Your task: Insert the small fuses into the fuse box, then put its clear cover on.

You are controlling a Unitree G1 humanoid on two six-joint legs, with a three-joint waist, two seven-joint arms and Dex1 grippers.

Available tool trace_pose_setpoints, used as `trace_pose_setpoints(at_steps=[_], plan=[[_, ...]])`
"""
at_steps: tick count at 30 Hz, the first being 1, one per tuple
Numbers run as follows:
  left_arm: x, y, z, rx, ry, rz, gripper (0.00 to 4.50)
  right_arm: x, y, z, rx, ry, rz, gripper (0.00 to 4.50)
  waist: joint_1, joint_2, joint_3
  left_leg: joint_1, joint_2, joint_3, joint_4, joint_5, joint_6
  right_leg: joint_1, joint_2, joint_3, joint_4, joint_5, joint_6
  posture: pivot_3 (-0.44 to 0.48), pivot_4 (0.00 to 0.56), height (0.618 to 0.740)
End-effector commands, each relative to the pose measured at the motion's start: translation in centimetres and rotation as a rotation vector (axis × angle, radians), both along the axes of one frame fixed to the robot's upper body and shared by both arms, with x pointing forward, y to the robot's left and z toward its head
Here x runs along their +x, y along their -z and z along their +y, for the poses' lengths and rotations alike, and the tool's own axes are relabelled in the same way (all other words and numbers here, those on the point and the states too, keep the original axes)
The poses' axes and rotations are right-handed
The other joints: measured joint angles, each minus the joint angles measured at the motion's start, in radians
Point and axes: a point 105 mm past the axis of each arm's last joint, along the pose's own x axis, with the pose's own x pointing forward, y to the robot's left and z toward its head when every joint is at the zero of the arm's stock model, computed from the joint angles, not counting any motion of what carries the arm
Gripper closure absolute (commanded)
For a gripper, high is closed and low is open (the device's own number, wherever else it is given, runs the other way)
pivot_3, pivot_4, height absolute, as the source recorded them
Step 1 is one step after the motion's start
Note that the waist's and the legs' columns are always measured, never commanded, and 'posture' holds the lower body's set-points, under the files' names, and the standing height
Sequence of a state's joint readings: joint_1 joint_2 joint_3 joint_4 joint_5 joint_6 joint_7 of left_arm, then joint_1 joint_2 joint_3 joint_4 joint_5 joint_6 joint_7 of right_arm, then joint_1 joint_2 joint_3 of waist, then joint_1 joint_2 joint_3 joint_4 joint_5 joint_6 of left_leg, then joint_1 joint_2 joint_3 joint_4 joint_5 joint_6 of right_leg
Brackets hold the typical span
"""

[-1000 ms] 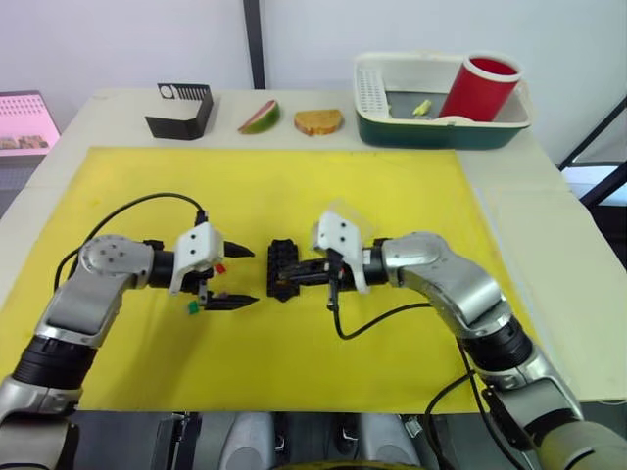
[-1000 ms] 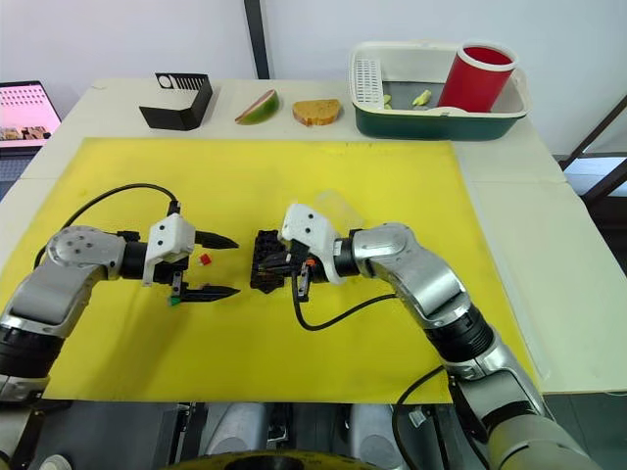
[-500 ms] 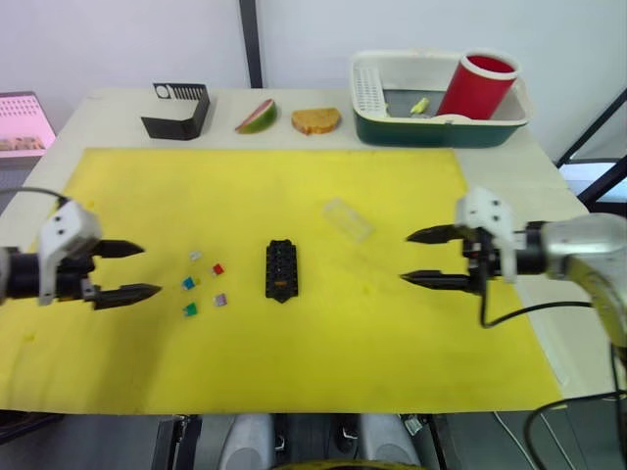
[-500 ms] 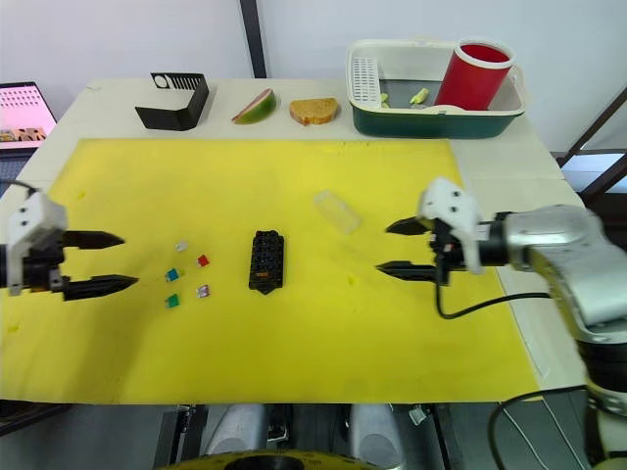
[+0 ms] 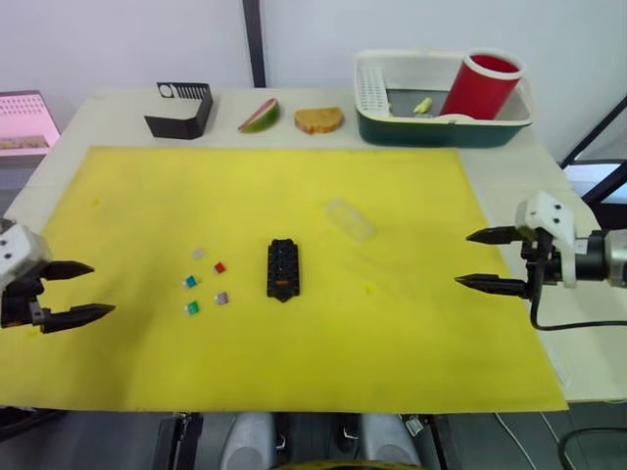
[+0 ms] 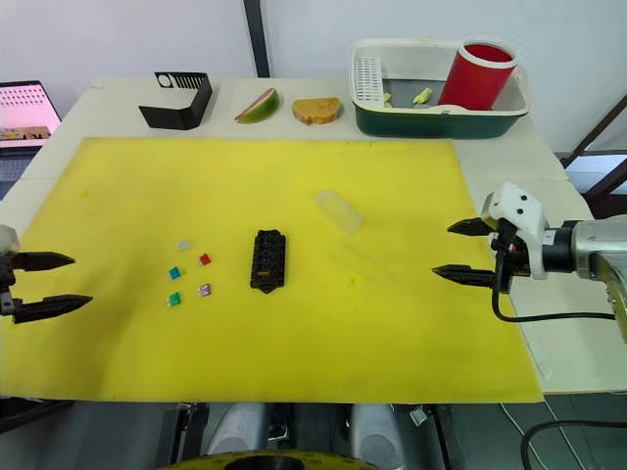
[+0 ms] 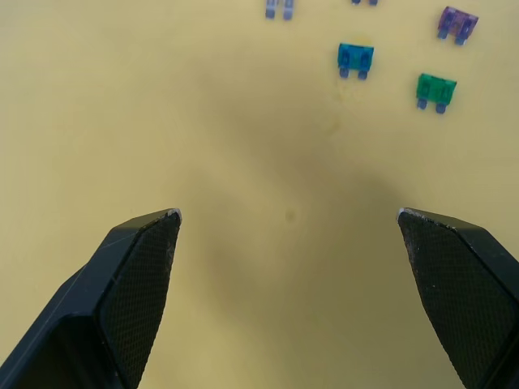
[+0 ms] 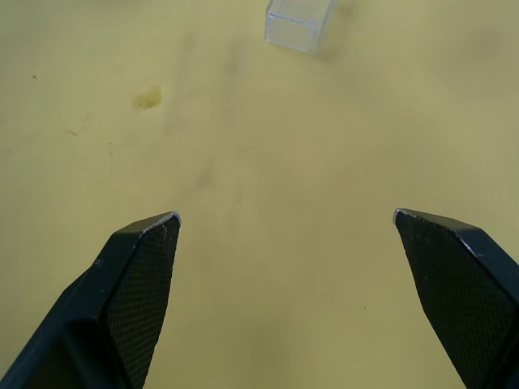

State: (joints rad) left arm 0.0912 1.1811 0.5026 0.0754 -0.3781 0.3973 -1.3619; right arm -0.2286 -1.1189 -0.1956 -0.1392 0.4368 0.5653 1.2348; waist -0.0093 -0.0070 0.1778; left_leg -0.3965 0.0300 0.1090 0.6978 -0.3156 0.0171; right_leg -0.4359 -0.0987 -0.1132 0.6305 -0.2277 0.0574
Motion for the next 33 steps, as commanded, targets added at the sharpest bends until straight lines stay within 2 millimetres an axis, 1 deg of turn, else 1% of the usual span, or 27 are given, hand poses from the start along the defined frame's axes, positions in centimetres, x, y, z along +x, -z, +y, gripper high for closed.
trace_pose_setpoints(at_steps=[1, 3, 5, 6, 7, 9, 11, 13, 16, 20, 25, 28, 29, 30, 33], plan=[[0.9, -0.8, -0.3, 0.035, 0.036, -0.017, 0.00, -0.2, -1.3, 1.1, 0.004, -0.027, -0.066, 0.03, 0.000, 0.000, 0.000, 0.000, 0.000, 0.000, 0.000, 0.000, 0.000, 0.000, 0.000, 0.000, 0.000, 0.000, 0.000, 0.000, 0.150, 0.740], [1.6, -1.0, -0.3, 0.031, 0.040, -0.032, 0.00, -0.1, -1.5, 2.1, 0.020, -0.046, -0.086, 0.03, -0.001, 0.001, 0.000, -0.001, 0.000, 0.000, 0.000, 0.000, 0.000, 0.000, 0.000, 0.000, 0.000, 0.000, 0.000, 0.000, 0.150, 0.740], [2.4, -0.9, -1.1, 0.007, 0.050, -0.049, 0.00, 0.3, -1.7, 3.1, 0.042, -0.057, -0.118, 0.03, -0.003, 0.001, 0.000, -0.001, 0.000, 0.000, 0.000, 0.000, 0.000, -0.001, 0.001, 0.000, 0.000, 0.000, 0.000, 0.000, 0.150, 0.740], [2.7, -1.0, -1.0, -0.002, 0.049, -0.053, 0.00, 0.5, -1.9, 3.7, 0.051, -0.063, -0.129, 0.03, -0.004, 0.001, 0.000, -0.001, 0.000, 0.000, 0.000, 0.000, 0.000, -0.001, 0.001, 0.000, 0.000, 0.001, 0.000, 0.000, 0.150, 0.740], [3.0, -0.9, -1.9, -0.040, 0.069, -0.048, 0.00, 0.6, -2.5, 4.9, 0.077, -0.101, -0.150, 0.03, -0.005, 0.001, 0.000, -0.001, 0.000, 0.001, 0.000, 0.000, 0.000, -0.001, 0.001, 0.000, 0.000, 0.001, 0.000, 0.000, 0.150, 0.740], [3.6, -0.6, -3.2, -0.091, 0.098, -0.035, 0.00, 0.7, -3.4, 6.7, 0.118, -0.161, -0.173, 0.03, -0.005, 0.002, 0.001, -0.001, 0.000, 0.001, 0.000, 0.000, 0.000, -0.001, 0.001, 0.000, 0.001, 0.001, 0.000, 0.000, 0.150, 0.740], [4.1, 0.2, -4.5, -0.173, 0.122, 0.009, 0.00, 0.8, -3.7, 9.0, 0.148, -0.228, -0.191, 0.03, -0.003, 0.002, 0.001, -0.001, 0.000, 0.002, 0.000, 0.001, 0.000, -0.002, 0.002, 0.000, 0.002, 0.001, 0.000, 0.000, 0.150, 0.740], [4.3, 1.0, -5.2, -0.235, 0.143, 0.066, 0.00, 0.8, -4.0, 11.8, 0.179, -0.296, -0.202, 0.03, -0.003, 0.001, 0.000, -0.001, 0.000, 0.002, 0.000, 0.001, -0.002, -0.001, 0.003, 0.000, 0.002, 0.001, 0.000, 0.000, 0.150, 0.740], [4.5, 2.2, -6.1, -0.317, 0.140, 0.165, 0.00, 0.6, -4.4, 14.6, 0.211, -0.370, -0.222, 0.03, -0.003, 0.001, 0.000, -0.002, 0.000, 0.002, 0.001, 0.002, -0.002, -0.003, 0.004, 0.000, 0.003, 0.001, 0.001, 0.000, 0.150, 0.740], [5.1, 2.8, -6.3, -0.474, 0.046, 0.293, 0.00, 0.7, -4.5, 16.6, 0.238, -0.406, -0.242, 0.03, 0.003, 0.000, 0.000, -0.008, -0.001, 0.001, 0.003, 0.002, -0.002, -0.007, 0.004, 0.000, 0.004, 0.001, 0.001, 0.000, 0.150, 0.740], [5.3, 3.5, -6.2, -0.579, -0.017, 0.401, 0.00, 0.6, -4.7, 18.0, 0.265, -0.421, -0.253, 0.03, -0.001, 0.000, 0.000, -0.009, -0.001, 0.001, 0.004, 0.002, -0.002, -0.007, 0.004, 0.000, 0.004, 0.001, 0.001, 0.000, 0.150, 0.740], [5.6, 3.6, -6.3, -0.656, -0.067, 0.442, 0.80, 0.6, -4.7, 18.5, 0.273, -0.420, -0.260, 0.00, -0.002, 0.000, 0.000, -0.008, -0.001, 0.000, 0.004, 0.002, -0.002, -0.007, 0.005, 0.000, 0.005, 0.001, 0.001, 0.000, 0.150, 0.740], [5.7, 3.6, -6.4, -0.678, -0.076, 0.456, 1.27, 0.6, -4.8, 18.6, 0.280, -0.420, -0.259, 0.00, -0.002, 0.000, 0.000, -0.008, -0.001, 0.000, 0.004, 0.003, -0.002, -0.007, 0.005, 0.000, 0.005, 0.001, 0.001, 0.000, 0.150, 0.740], [5.7, 3.7, -6.5, -0.697, -0.084, 0.472, 1.64, 0.5, -4.8, 18.7, 0.284, -0.421, -0.258, 0.00, -0.002, 0.000, 0.000, -0.008, -0.001, 0.000, 0.004, 0.003, -0.002, -0.007, 0.005, 0.000, 0.005, 0.001, 0.001, 0.000, 0.150, 0.740], [5.7, 4.1, -6.8, -0.736, -0.106, 0.513, 1.64, 0.4, -4.6, 18.9, 0.281, -0.421, -0.255, 0.00, -0.003, 0.000, 0.000, -0.008, -0.001, 0.000, 0.004, 0.003, -0.002, -0.007, 0.005, 0.000, 0.005, 0.001, 0.001, 0.000, 0.150, 0.740]])
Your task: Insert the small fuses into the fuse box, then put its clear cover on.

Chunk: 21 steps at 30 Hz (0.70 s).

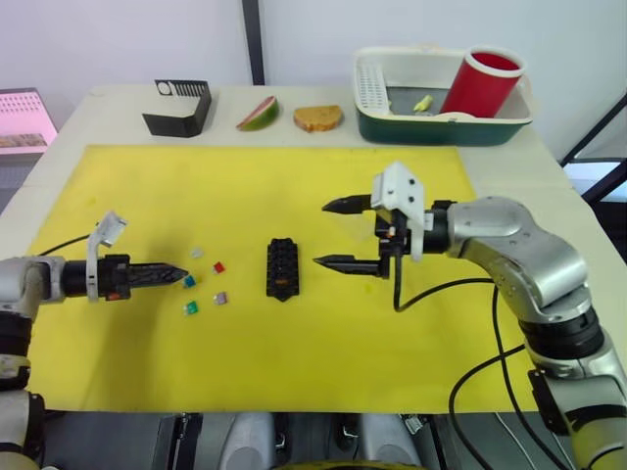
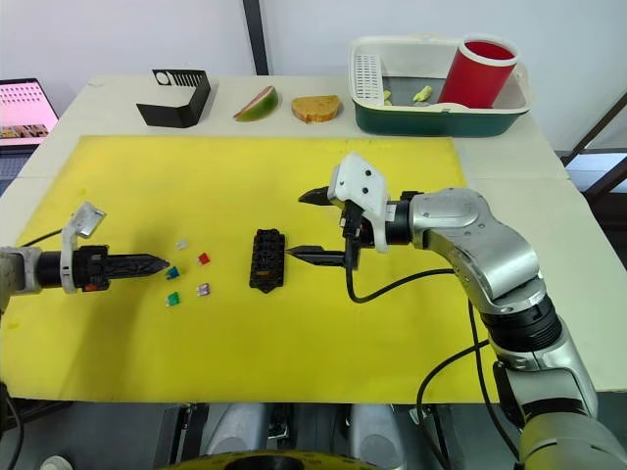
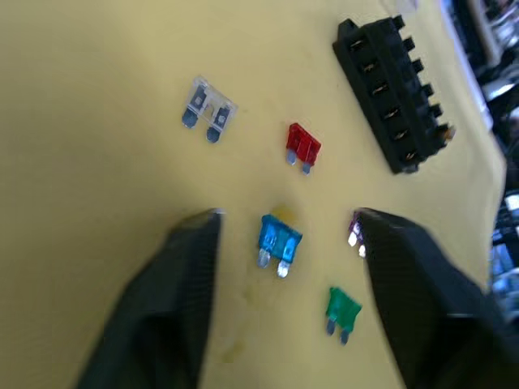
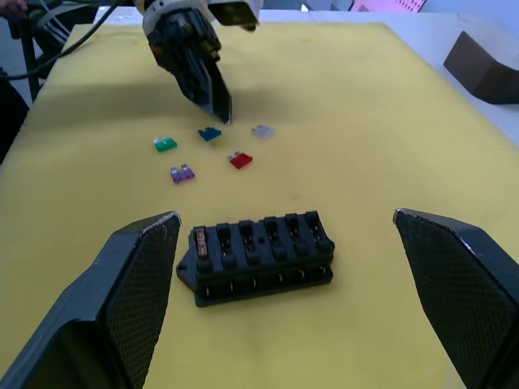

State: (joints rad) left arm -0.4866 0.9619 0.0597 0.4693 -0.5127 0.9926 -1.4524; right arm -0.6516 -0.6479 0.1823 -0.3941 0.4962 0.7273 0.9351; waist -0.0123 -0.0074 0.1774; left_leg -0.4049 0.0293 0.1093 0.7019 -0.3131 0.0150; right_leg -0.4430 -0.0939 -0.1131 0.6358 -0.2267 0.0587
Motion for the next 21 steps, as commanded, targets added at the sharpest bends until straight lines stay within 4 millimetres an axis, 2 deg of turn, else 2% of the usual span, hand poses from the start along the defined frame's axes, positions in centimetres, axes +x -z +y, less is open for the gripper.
trace_pose_setpoints(at_steps=[1, 8, 12, 17, 21], plan=[[0.1, -0.2, -0.3, -0.042, -0.020, 0.034, 1.64, -0.5, -1.2, 0.4, 0.010, -0.017, -0.058, 0.00, 0.000, 0.000, 0.000, 0.000, 0.000, 0.000, 0.000, 0.000, 0.000, 0.000, 0.000, 0.000, 0.000, 0.000, 0.000, 0.000, 0.150, 0.740], [-0.5, 1.0, -0.7, -0.049, -0.013, 0.096, 1.64, -0.4, -1.2, 0.5, 0.008, -0.003, -0.058, 0.00, 0.000, 0.000, 0.000, 0.000, 0.000, 0.000, 0.000, 0.000, 0.000, 0.000, 0.000, 0.000, 0.000, 0.000, 0.000, 0.000, 0.150, 0.740], [-1.5, 2.2, -1.2, -0.043, 0.018, 0.140, 1.64, -0.3, -1.2, 0.5, 0.009, 0.003, -0.060, 0.00, 0.000, 0.000, 0.000, 0.001, 0.000, 0.000, 0.000, 0.000, 0.000, 0.000, 0.000, 0.001, 0.000, 0.000, 0.000, 0.000, 0.150, 0.740], [-2.2, 2.7, -1.5, -0.042, 0.032, 0.154, 1.64, -0.2, -1.3, 0.6, 0.011, 0.012, -0.065, 0.00, -0.001, 0.000, 0.000, 0.001, 0.000, 0.000, 0.000, 0.000, 0.000, 0.000, -0.001, 0.001, 0.000, 0.000, 0.000, 0.000, 0.150, 0.740], [-2.0, 2.9, -1.1, -0.042, 0.002, 0.148, 1.64, -0.1, -1.3, 0.6, 0.011, 0.014, -0.066, 0.00, -0.001, 0.000, 0.000, 0.001, 0.000, 0.001, 0.000, 0.000, 0.000, 0.000, -0.001, 0.001, 0.000, 0.000, 0.000, 0.000, 0.150, 0.740]])
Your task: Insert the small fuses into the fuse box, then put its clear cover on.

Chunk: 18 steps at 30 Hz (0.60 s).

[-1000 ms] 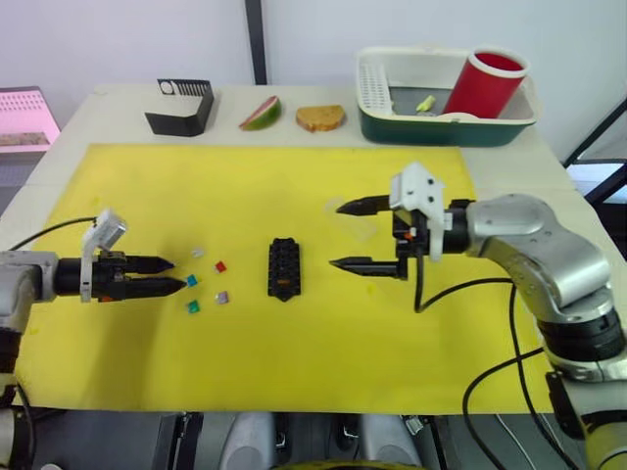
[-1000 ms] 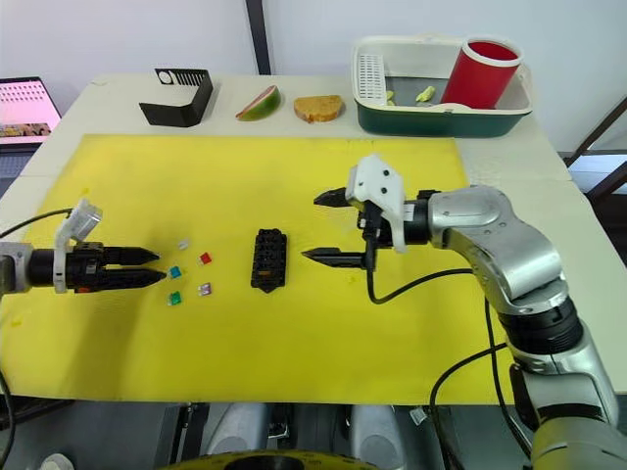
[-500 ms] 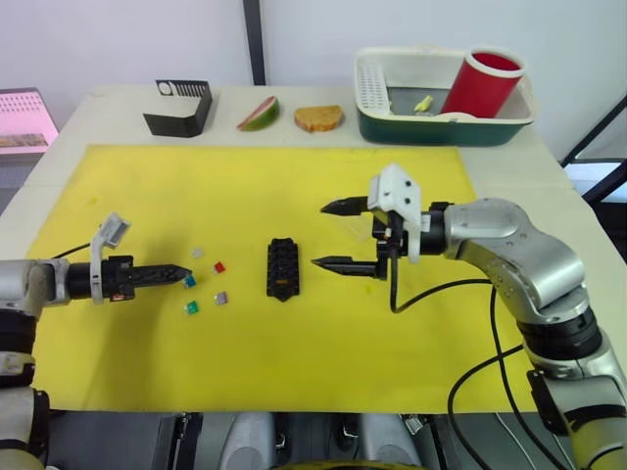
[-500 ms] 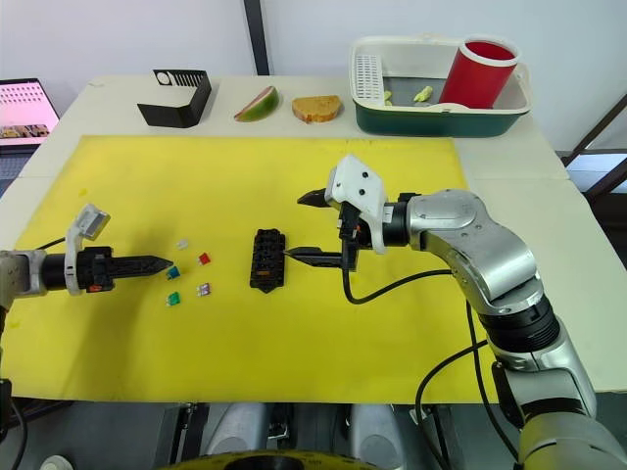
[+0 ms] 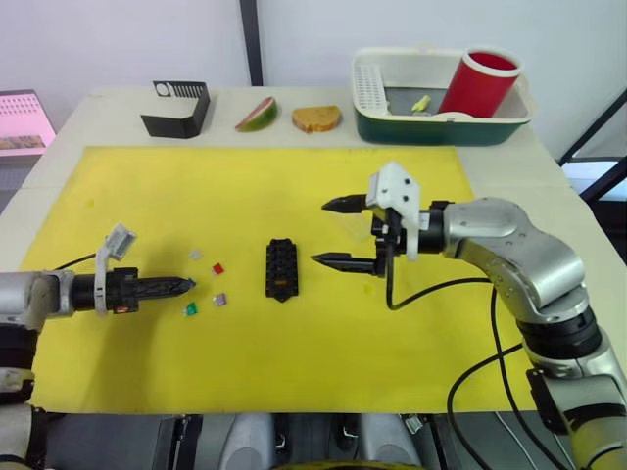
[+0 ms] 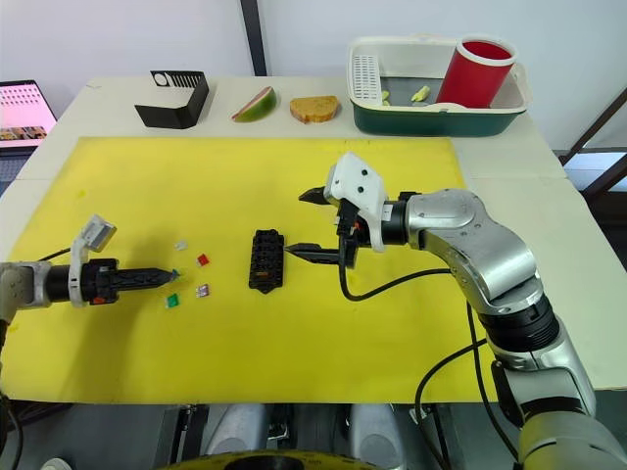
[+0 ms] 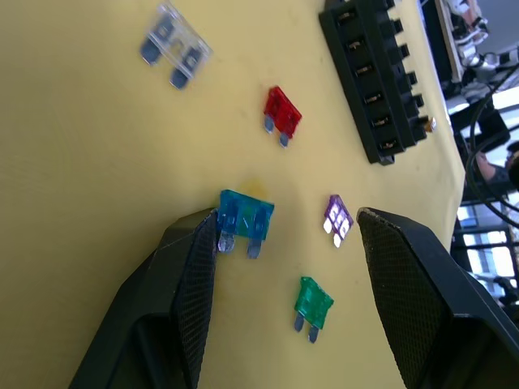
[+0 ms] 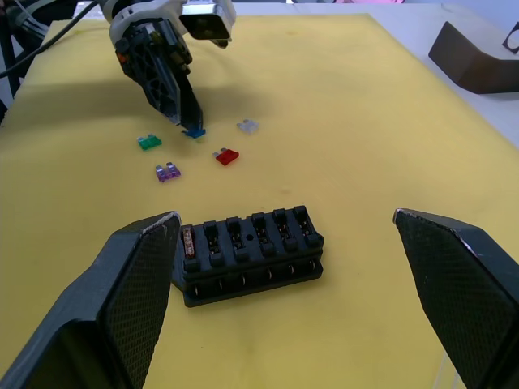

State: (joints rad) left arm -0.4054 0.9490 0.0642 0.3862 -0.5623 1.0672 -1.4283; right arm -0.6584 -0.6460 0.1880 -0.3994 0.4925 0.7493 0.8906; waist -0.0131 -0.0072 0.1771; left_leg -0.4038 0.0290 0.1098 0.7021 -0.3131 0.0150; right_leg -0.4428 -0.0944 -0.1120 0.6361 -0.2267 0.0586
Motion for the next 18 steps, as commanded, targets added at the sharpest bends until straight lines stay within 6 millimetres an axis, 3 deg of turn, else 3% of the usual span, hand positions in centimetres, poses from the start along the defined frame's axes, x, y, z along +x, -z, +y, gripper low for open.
trace_pose_setpoints(at_steps=[1, 3, 6, 18], plan=[[-0.50, 1.55, -0.05, -0.003, -0.019, 0.066, 1.64, -0.50, -1.24, 0.62, 0.012, -0.028, -0.062, 0.00, 0.000, 0.000, 0.000, 0.000, 0.000, 0.000, 0.000, 0.000, 0.000, 0.000, 0.000, 0.000, 0.000, 0.000, 0.000, 0.000, 0.150, 0.740], [-0.29, 1.66, 0.12, -0.002, -0.040, 0.065, 2.19, -0.48, -1.25, 0.64, 0.012, -0.029, -0.063, 0.00, 0.000, 0.000, 0.000, 0.000, 0.000, 0.000, 0.000, 0.000, 0.000, 0.000, 0.000, 0.000, 0.000, 0.000, 0.000, 0.000, 0.150, 0.740], [0.13, 1.60, 0.33, -0.018, -0.074, 0.061, 3.52, -0.44, -1.22, 0.69, 0.009, -0.031, -0.063, 0.00, 0.000, 0.000, 0.000, 0.000, 0.000, 0.000, 0.000, 0.000, 0.000, 0.000, 0.000, 0.000, 0.000, 0.000, 0.000, 0.000, 0.150, 0.740], [0.11, 2.13, 0.94, -0.017, -0.110, 0.069, 3.52, -0.38, -1.14, 0.84, 0.005, -0.037, -0.065, 0.00, 0.000, 0.000, 0.000, 0.001, 0.000, 0.000, 0.000, 0.000, 0.000, 0.000, 0.000, 0.000, 0.002, 0.000, 0.000, 0.000, 0.150, 0.740]])
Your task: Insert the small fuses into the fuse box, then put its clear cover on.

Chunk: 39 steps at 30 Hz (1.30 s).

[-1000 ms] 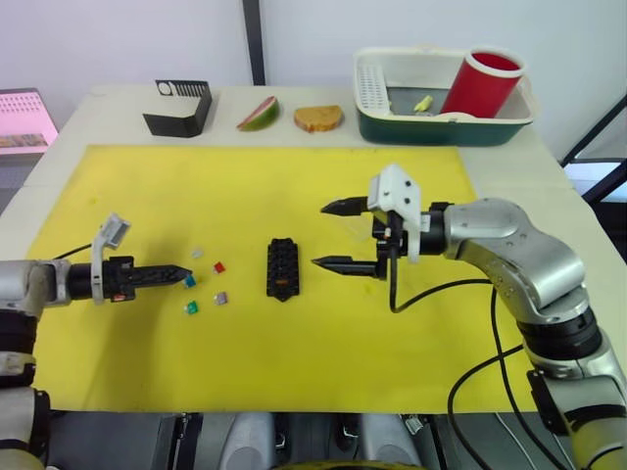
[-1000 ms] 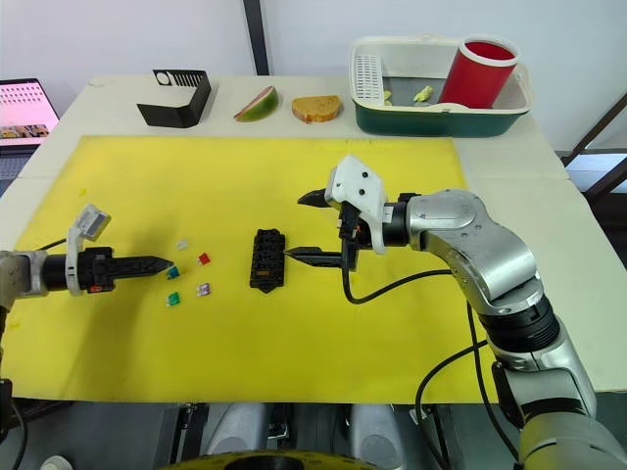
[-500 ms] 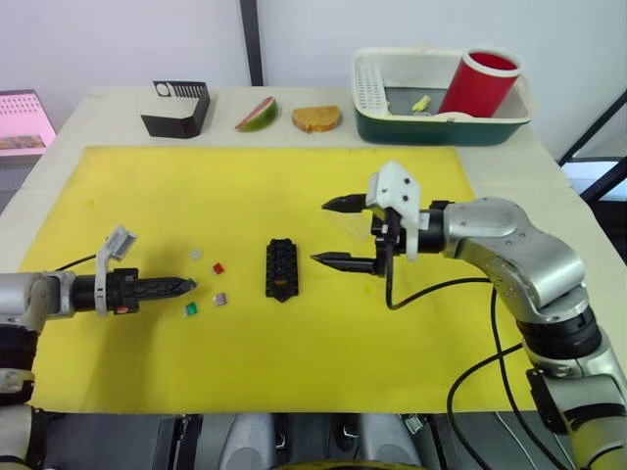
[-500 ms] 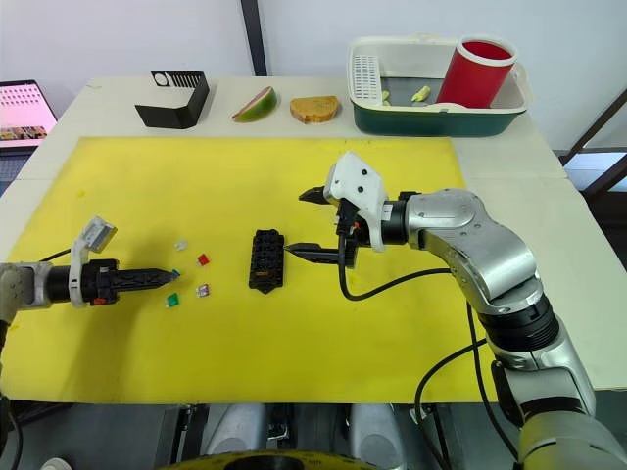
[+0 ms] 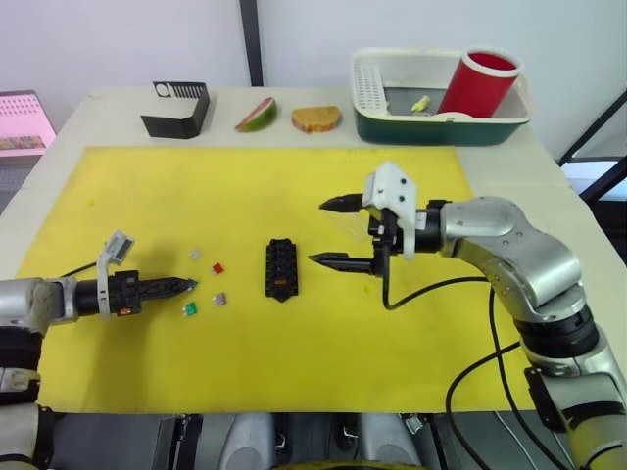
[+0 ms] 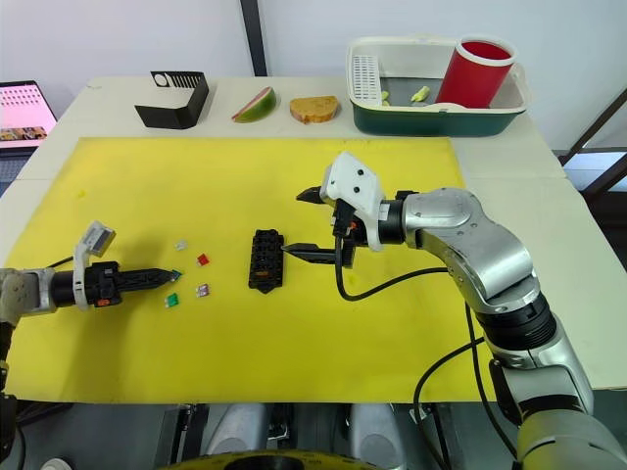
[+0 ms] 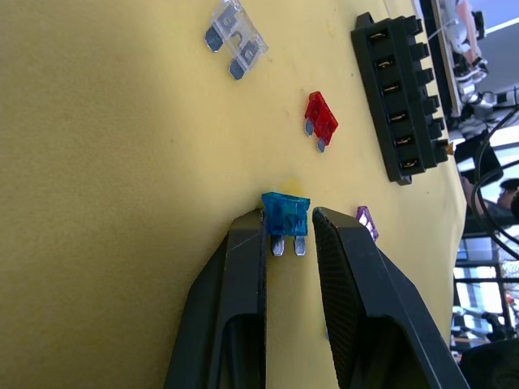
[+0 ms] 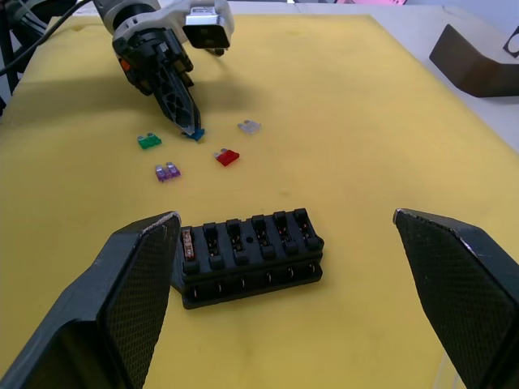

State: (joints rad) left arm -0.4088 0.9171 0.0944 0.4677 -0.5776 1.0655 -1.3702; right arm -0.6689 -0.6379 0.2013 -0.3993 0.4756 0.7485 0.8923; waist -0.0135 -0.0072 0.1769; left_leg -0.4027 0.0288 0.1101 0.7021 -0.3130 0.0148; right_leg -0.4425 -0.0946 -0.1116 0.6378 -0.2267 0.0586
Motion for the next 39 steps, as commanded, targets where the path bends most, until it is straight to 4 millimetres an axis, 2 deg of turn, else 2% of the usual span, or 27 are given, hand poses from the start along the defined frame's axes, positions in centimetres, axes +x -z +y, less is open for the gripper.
trace_pose_setpoints(at_steps=[1, 3, 4, 22, 25, 29, 31, 35, 39], plan=[[-0.4, 1.1, 0.2, 0.015, -0.015, 0.043, 3.79, -0.4, -1.1, 0.5, 0.015, -0.032, -0.054, 0.00, 0.000, 0.000, 0.000, 0.000, 0.000, 0.000, 0.000, 0.000, 0.000, 0.000, 0.000, 0.000, 0.000, 0.000, 0.000, 0.000, 0.150, 0.740], [-0.4, 1.1, 0.3, 0.015, -0.018, 0.041, 4.37, -0.4, -1.1, 0.6, 0.015, -0.032, -0.054, 0.00, 0.000, 0.000, 0.000, 0.000, 0.000, 0.000, 0.000, 0.000, 0.000, 0.000, 0.000, 0.000, 0.000, 0.000, 0.000, 0.000, 0.150, 0.740], [-0.4, 1.1, 0.3, 0.016, -0.018, 0.040, 4.44, -0.4, -1.1, 0.6, 0.015, -0.033, -0.055, 0.00, 0.000, 0.000, 0.000, 0.000, 0.000, 0.000, 0.000, 0.000, 0.000, 0.000, 0.000, 0.000, 0.000, 0.000, 0.000, 0.000, 0.150, 0.740], [-0.1, 0.0, 0.8, 0.007, -0.047, -0.020, 4.44, -0.4, -0.8, 0.6, 0.008, -0.039, -0.045, 0.00, -0.002, 0.000, 0.000, 0.001, 0.000, 0.000, 0.000, 0.000, -0.001, 0.000, 0.000, 0.000, 0.002, 0.000, 0.000, 0.000, 0.150, 0.740], [0.2, -3.3, 0.0, -0.035, -0.017, -0.121, 4.44, -0.7, -0.5, 0.5, 0.019, -0.037, -0.002, 0.00, -0.001, 0.000, 0.000, 0.001, 0.000, 0.000, 0.000, 0.000, -0.001, 0.000, 0.000, 0.000, 0.002, 0.000, 0.000, 0.000, 0.150, 0.740], [0.2, -8.5, -3.1, -0.102, 0.099, -0.280, 4.44, -1.1, -0.6, 0.0, 0.104, -0.023, 0.163, 0.00, 0.005, -0.002, 0.000, -0.001, 0.000, -0.002, 0.001, 0.000, -0.001, 0.000, -0.001, 0.000, 0.002, 0.000, 0.000, 0.000, 0.150, 0.740], [0.0, -10.2, -4.7, -0.122, 0.159, -0.335, 4.44, -1.3, -1.0, -0.1, 0.151, -0.020, 0.241, 0.00, 0.005, -0.002, 0.000, -0.002, -0.001, -0.003, 0.002, 0.000, 0.000, 0.000, -0.002, 0.000, 0.002, 0.000, 0.000, 0.000, 0.150, 0.740], [-0.6, -13.7, -9.1, -0.172, 0.328, -0.482, 4.44, -1.7, -3.4, 0.2, 0.299, -0.056, 0.376, 0.00, 0.003, -0.002, 0.000, -0.001, -0.001, -0.003, 0.003, 0.000, 0.000, 0.000, -0.002, 0.000, 0.006, 0.000, 0.000, 0.000, 0.150, 0.740], [-0.6, -15.3, -12.3, -0.212, 0.433, -0.562, 4.44, -1.8, -5.4, 1.2, 0.370, -0.089, 0.433, 0.00, -0.003, -0.002, 0.000, 0.000, -0.001, -0.003, 0.003, 0.001, -0.001, 0.000, -0.001, 0.000, 0.007, 0.000, 0.000, 0.000, 0.150, 0.740]])
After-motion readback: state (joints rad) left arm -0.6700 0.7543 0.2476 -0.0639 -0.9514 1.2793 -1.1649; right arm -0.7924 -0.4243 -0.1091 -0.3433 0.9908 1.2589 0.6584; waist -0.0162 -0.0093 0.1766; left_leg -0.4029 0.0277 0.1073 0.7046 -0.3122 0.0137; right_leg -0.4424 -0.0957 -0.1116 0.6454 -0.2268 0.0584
